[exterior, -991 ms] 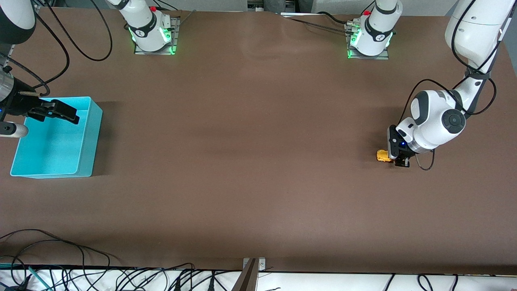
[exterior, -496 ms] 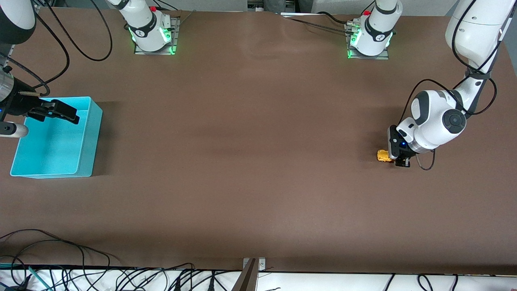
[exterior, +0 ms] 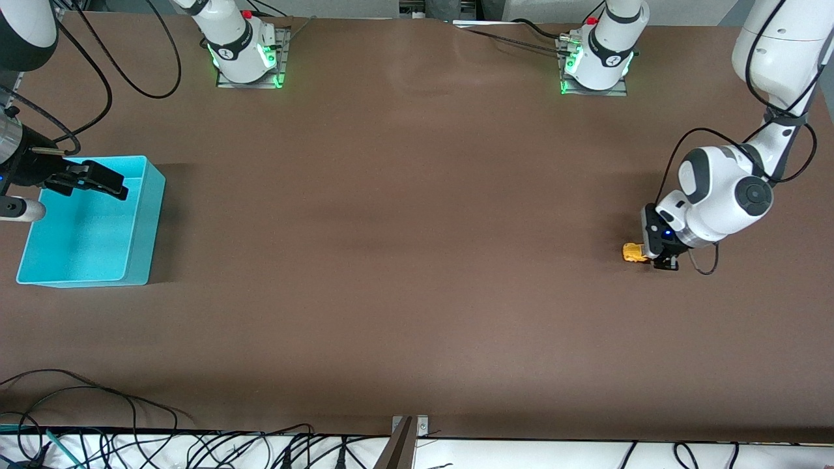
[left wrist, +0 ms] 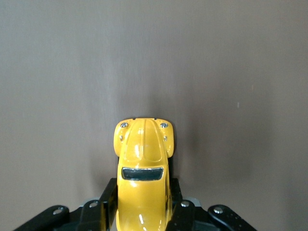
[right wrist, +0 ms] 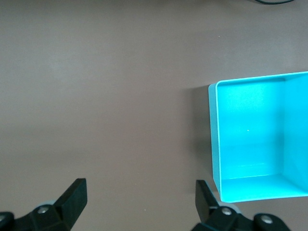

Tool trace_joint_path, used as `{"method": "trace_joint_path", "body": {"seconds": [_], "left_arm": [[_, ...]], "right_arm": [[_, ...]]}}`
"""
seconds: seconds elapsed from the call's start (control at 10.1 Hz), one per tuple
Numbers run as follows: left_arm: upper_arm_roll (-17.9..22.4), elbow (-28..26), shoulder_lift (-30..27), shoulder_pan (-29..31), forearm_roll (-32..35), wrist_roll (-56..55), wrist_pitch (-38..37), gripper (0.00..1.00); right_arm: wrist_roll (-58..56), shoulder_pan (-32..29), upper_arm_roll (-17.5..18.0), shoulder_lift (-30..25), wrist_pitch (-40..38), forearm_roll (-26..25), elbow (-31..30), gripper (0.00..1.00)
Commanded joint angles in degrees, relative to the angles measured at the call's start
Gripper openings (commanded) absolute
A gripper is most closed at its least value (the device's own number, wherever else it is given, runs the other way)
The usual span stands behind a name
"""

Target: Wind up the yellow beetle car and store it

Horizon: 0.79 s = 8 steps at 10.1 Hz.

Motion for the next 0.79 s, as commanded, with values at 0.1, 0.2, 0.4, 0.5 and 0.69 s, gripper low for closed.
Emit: {"method": "trace_joint_path", "body": {"seconds": [0.1, 0.2, 0.4, 0.5, 0.69], "left_arm": [[-0.2, 2.2, 5.3, 8.6, 0.9, 7.2, -0.3, 0.09], [-0.2, 2.6, 5.3, 10.1, 0.9, 9.6, -0.3, 0.09], [-0.2, 3.7, 5.6, 12.5, 0.8, 13.9, -0.4, 0.09], [-0.2, 4.4, 5.8, 13.2, 0.8, 15.2, -0.4, 0.09], [-0.2, 5.2, 6.5, 14.9, 0.8, 16.1, -0.4, 0.09]], "right_arm": [[0.1, -0.1, -0.1, -0.5, -0.5, 0.8, -0.1, 1.0], [0.1, -0.1, -0.1, -0.5, -0.5, 0.8, -0.1, 1.0], [0.1, -0.1, -0.1, -0.5, -0.5, 0.8, -0.1, 1.0], [0.1, -0.1, -0.1, -0.5, -0.5, 0.8, -0.2, 1.0], [0.1, -0.1, -0.1, -0.4, -0.5, 0.8, -0.1, 1.0]]}}
